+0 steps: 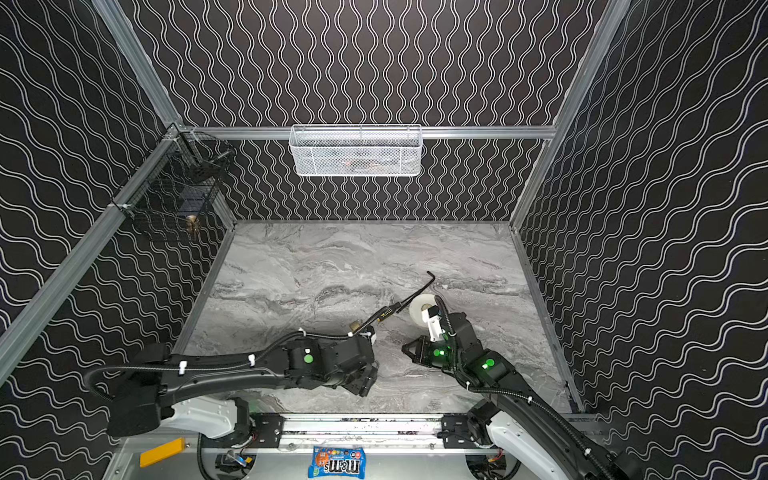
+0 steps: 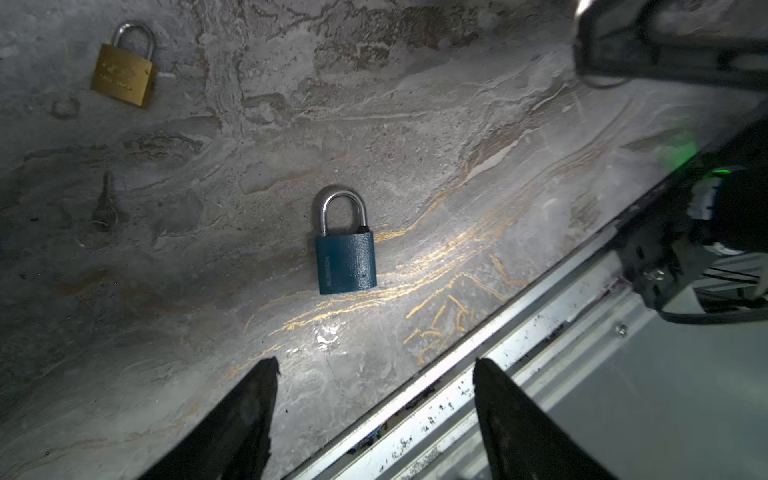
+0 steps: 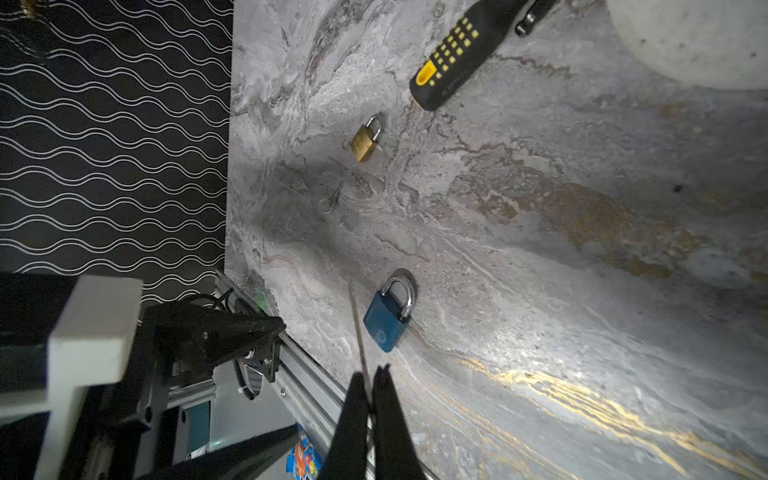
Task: Unlock with the key
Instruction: 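Lower the open left gripper over the blue padlock near the robot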
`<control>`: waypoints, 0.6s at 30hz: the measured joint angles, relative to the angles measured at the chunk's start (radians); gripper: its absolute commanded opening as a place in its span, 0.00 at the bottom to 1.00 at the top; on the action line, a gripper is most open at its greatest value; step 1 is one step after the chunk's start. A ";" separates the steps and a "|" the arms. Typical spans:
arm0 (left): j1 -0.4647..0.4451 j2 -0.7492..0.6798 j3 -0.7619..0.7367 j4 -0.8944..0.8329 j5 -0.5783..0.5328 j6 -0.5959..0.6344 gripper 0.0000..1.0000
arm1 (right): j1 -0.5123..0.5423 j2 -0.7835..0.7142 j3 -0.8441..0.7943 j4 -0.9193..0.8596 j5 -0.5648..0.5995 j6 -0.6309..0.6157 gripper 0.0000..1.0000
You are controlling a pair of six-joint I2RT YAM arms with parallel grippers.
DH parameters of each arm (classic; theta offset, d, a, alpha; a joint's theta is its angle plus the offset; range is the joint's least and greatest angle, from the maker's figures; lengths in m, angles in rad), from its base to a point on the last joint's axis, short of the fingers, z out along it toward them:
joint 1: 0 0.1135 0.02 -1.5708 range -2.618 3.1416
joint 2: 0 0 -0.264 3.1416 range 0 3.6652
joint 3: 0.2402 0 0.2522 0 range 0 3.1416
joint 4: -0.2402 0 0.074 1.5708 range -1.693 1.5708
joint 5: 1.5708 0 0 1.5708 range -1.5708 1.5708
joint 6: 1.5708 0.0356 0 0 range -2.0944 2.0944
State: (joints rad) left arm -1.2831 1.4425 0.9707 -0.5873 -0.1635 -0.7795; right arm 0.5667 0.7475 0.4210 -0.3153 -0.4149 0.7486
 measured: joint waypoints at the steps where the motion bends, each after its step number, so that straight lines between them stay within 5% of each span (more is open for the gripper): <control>1: 0.000 0.019 0.005 -0.003 -0.005 -0.001 0.77 | 0.000 0.003 -0.003 0.000 0.004 0.000 0.00; 18: 0.019 0.275 0.093 0.018 -0.012 -0.094 0.70 | -0.008 0.071 -0.024 0.032 0.012 0.029 0.00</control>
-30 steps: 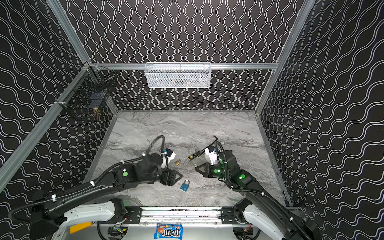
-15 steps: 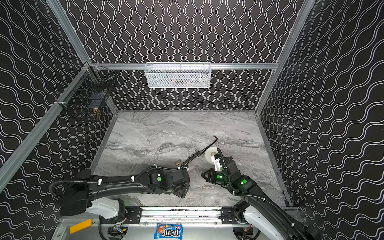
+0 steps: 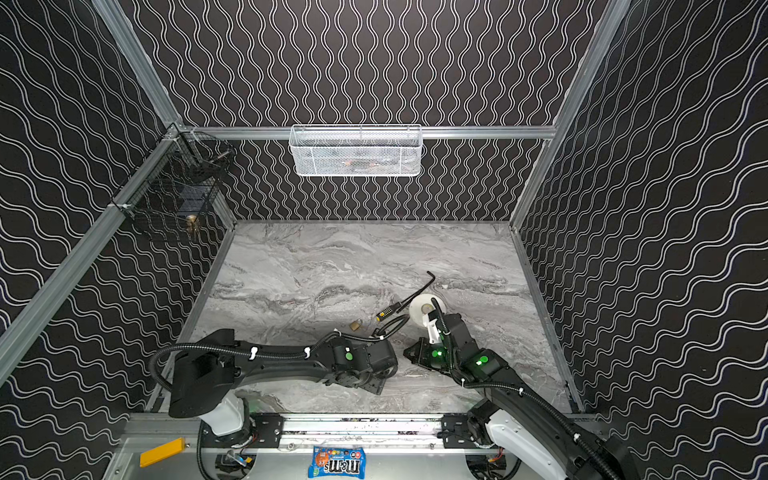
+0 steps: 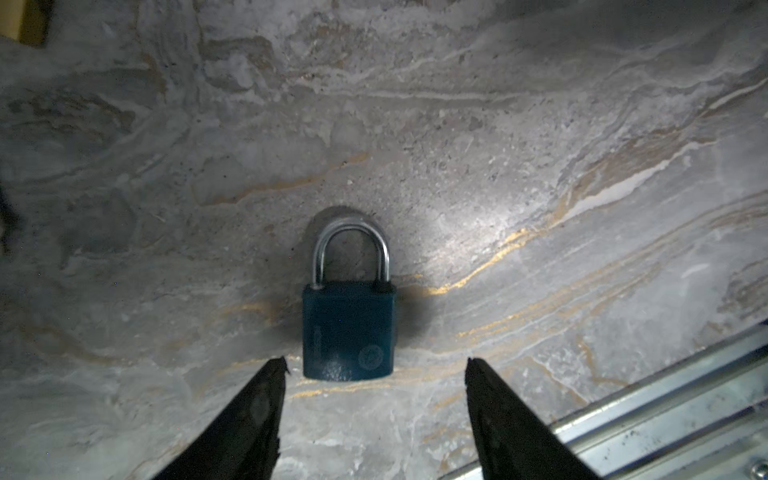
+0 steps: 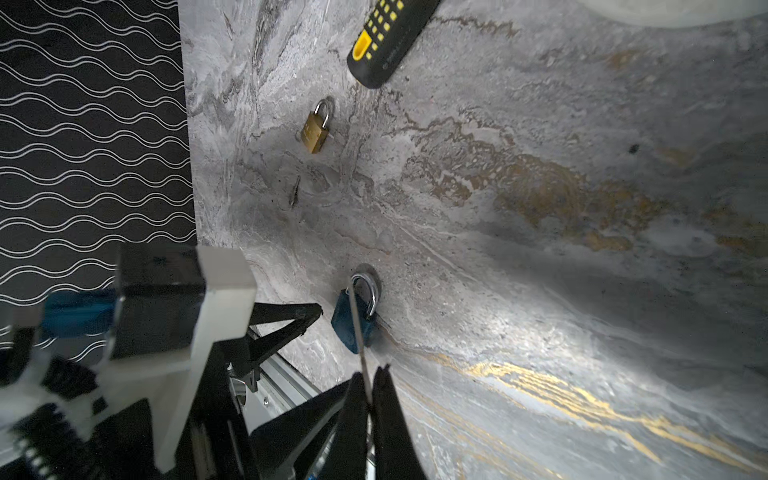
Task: Unlock with the key
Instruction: 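Lower the open left gripper over the blue padlock near the robot, then close the left gripper on the blue padlock body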
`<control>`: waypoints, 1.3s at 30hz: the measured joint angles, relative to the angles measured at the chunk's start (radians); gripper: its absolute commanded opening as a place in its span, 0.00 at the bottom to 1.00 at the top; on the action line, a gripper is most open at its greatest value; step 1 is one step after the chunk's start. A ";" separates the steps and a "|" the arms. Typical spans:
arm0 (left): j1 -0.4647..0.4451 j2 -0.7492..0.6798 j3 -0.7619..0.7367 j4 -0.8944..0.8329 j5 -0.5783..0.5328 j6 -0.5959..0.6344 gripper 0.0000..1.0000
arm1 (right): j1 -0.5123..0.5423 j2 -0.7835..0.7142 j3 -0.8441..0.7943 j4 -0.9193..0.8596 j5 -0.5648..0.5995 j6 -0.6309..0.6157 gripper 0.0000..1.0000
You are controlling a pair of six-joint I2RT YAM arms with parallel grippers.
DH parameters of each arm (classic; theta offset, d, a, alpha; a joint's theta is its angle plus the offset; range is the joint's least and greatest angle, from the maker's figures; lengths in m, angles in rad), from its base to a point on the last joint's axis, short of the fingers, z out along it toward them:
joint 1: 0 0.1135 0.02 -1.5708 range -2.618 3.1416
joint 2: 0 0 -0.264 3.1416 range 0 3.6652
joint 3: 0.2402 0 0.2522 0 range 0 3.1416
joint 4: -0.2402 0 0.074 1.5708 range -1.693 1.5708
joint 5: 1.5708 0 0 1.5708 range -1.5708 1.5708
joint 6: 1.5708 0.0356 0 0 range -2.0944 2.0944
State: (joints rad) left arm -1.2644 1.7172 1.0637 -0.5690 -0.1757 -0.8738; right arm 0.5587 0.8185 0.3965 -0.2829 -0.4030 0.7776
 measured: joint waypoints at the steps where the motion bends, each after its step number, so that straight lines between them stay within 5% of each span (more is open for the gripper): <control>1: 0.005 0.005 0.000 0.000 0.001 -0.010 0.69 | -0.004 0.003 0.000 0.005 0.000 0.000 0.00; 39: -0.002 0.138 0.090 -0.054 -0.027 -0.174 0.51 | -0.174 0.061 -0.001 0.020 -0.174 -0.080 0.00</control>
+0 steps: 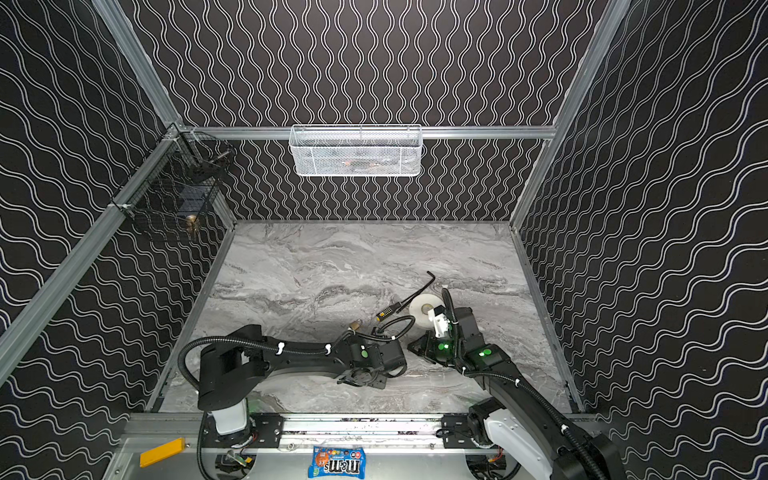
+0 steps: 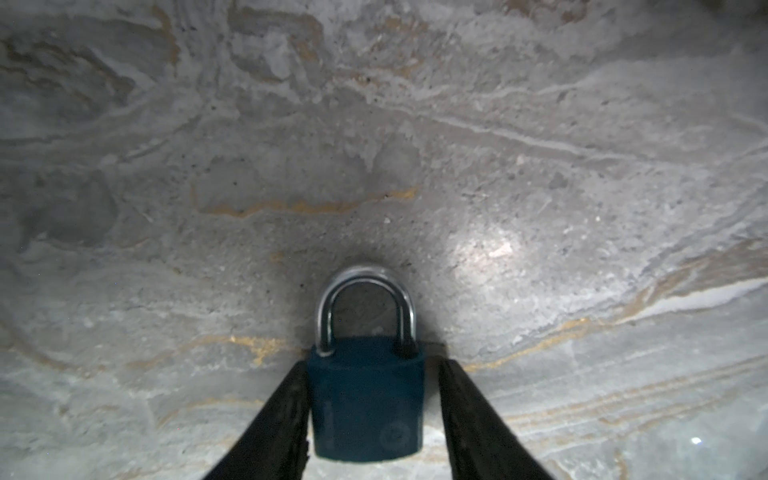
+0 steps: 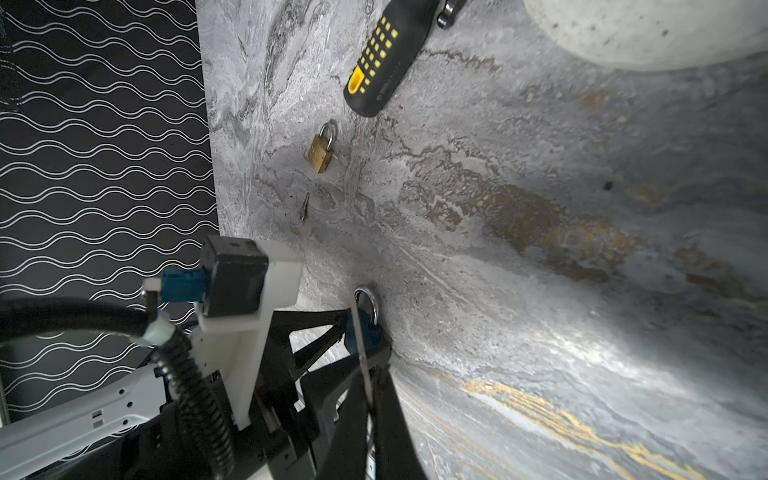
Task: Unlock with the key
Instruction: 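Close the left gripper on the blue padlock body, then lift the blue padlock with the left gripper toward the right gripper's key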
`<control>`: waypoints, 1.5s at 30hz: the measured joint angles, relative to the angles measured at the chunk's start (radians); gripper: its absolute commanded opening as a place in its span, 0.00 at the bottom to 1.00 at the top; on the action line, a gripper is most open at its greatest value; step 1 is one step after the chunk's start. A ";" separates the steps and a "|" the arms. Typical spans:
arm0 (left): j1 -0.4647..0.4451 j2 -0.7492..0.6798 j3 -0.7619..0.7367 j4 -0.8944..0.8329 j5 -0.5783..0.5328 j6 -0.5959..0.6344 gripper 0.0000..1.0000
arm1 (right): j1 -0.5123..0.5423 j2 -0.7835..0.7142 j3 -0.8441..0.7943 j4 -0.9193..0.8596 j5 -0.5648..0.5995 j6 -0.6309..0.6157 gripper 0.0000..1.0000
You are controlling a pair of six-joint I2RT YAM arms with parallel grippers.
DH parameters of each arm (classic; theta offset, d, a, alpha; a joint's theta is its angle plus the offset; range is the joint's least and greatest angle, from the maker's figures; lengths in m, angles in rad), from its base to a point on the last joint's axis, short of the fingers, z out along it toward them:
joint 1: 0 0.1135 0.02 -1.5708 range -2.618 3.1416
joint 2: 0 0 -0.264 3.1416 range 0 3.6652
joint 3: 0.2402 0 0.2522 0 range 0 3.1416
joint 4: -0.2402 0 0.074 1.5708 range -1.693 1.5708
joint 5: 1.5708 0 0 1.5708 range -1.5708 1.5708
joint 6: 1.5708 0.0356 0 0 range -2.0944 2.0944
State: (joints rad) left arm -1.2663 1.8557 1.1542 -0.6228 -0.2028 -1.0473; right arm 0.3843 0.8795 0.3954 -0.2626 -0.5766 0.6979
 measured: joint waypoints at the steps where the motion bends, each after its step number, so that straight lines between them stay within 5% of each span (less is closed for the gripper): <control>1: 0.000 0.003 0.004 -0.006 -0.001 0.000 0.51 | -0.001 0.000 -0.002 0.000 -0.005 0.000 0.00; 26: -0.001 -0.013 0.019 -0.052 -0.009 0.000 0.33 | -0.019 0.009 0.013 -0.010 -0.034 -0.031 0.00; 39: 0.025 -0.270 -0.105 -0.043 -0.078 -0.029 0.20 | -0.010 0.062 0.116 -0.069 -0.006 -0.081 0.00; 45: 0.079 -0.409 -0.142 -0.031 -0.127 -0.052 0.20 | 0.109 0.140 0.198 -0.073 0.063 -0.084 0.00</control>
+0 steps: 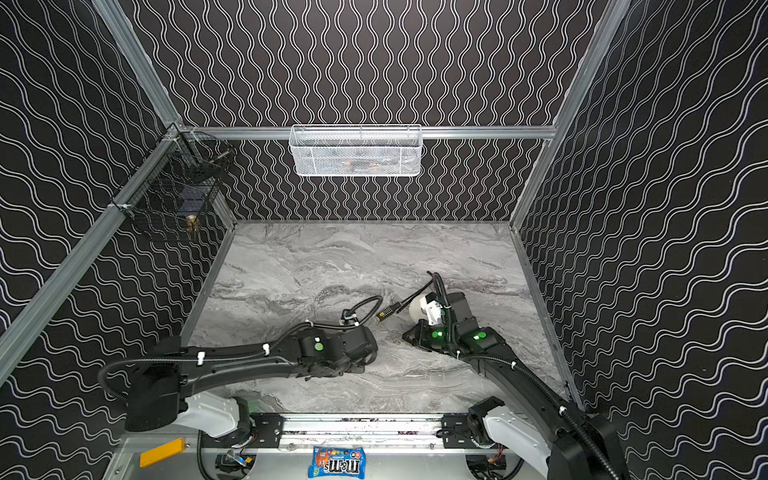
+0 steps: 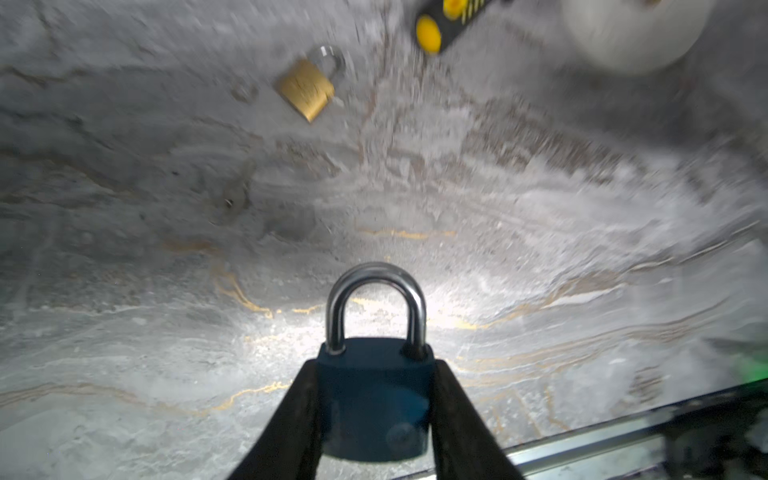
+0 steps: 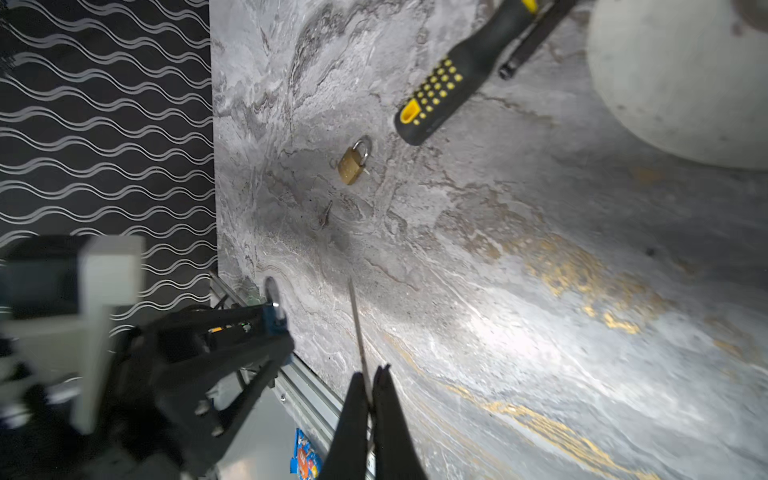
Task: Unlock with the key
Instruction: 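Lift the blue padlock with the left gripper toward the right gripper's key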
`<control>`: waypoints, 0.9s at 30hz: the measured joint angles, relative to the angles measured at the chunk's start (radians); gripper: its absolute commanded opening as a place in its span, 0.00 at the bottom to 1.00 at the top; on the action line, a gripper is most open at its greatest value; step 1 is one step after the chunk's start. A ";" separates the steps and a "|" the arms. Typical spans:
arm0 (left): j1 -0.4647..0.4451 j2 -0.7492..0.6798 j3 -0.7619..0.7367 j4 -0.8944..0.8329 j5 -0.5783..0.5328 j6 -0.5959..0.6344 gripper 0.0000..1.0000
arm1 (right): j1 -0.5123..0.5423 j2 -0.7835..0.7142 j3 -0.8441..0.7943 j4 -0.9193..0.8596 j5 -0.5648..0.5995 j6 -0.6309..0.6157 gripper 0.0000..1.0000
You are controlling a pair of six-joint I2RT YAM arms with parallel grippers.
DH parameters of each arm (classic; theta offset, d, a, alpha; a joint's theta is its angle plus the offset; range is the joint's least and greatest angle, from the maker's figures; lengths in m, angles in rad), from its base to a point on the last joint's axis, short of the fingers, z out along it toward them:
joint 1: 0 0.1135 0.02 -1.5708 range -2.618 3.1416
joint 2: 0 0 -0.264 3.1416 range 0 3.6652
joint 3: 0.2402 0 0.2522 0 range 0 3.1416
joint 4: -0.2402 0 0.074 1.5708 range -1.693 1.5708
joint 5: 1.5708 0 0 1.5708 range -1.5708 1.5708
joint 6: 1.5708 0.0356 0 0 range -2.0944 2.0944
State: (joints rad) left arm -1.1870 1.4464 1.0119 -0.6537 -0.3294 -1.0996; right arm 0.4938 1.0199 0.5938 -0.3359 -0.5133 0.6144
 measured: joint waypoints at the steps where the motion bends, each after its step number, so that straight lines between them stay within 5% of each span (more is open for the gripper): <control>1: 0.011 -0.020 -0.003 0.005 -0.005 0.000 0.19 | 0.037 0.013 0.010 0.007 0.016 0.008 0.00; 12: 0.107 -0.165 -0.018 0.041 -0.037 -0.053 0.12 | 0.328 0.117 0.042 0.141 0.200 0.145 0.00; 27: 0.166 -0.225 -0.039 0.063 -0.084 -0.159 0.08 | 0.512 0.173 0.010 0.436 0.349 0.313 0.00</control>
State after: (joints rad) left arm -1.0210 1.2209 0.9726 -0.5903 -0.4137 -1.2591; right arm 1.0058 1.1927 0.6041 0.0998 -0.1646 0.9276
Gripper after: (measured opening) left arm 0.402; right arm 0.060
